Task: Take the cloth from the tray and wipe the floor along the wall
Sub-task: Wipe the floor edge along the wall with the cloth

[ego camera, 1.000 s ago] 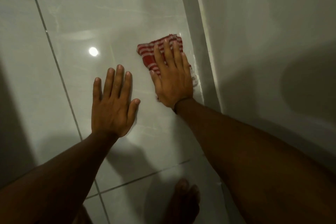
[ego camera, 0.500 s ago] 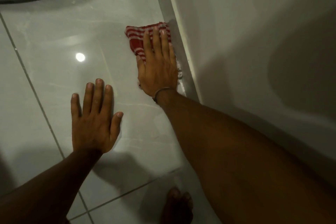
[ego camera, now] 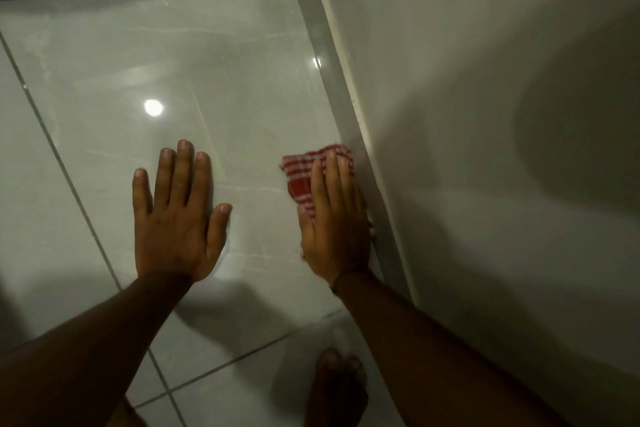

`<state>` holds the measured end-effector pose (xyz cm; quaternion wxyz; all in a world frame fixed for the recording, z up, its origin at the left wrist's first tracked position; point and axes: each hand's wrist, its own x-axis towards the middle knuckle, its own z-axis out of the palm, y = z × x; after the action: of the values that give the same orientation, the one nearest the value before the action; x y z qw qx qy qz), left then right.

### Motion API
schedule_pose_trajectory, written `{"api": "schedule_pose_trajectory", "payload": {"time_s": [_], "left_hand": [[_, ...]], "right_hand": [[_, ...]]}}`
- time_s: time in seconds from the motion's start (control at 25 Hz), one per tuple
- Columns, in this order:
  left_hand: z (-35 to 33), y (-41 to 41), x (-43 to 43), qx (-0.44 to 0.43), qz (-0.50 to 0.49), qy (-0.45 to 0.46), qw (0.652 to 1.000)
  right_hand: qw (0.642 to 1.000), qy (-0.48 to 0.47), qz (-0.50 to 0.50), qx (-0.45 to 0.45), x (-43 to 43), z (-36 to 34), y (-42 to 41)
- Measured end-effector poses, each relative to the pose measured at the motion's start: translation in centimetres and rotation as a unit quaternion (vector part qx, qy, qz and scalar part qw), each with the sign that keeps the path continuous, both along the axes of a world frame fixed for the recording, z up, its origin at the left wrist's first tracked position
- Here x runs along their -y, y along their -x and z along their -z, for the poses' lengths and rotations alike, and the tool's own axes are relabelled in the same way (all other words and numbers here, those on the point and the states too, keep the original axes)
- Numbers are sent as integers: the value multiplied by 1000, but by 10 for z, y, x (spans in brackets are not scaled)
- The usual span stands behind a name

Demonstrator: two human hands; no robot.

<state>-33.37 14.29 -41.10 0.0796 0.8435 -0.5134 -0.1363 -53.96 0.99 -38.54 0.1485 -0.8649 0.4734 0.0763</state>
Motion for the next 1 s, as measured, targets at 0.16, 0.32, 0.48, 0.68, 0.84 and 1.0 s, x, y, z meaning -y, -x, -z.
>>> {"api": "schedule_pose_trajectory", "payload": {"time_s": [0.16, 0.32, 0.48, 0.68, 0.84, 1.0], "left_hand": [[0, 0, -1, 1, 3, 3, 1000], [1, -1, -1, 4, 9, 2, 1000], [2, -1, -1, 5, 9, 4, 1000], [2, -1, -1, 10, 9, 6, 1000], [2, -2, -1, 17, 10, -1, 1000], [1, -2, 1, 9, 7, 0, 1000]], "right_hand": [[999, -17, 5, -26, -60, -5, 74], [998, -19, 3, -52, -85, -6, 107], [999, -18, -20, -36, -55, -6, 66], [999, 21, -13, 21, 52, 3, -67], [999, 31, -14, 9, 94, 7, -122], [999, 24, 0, 31, 54, 5, -71]]}}
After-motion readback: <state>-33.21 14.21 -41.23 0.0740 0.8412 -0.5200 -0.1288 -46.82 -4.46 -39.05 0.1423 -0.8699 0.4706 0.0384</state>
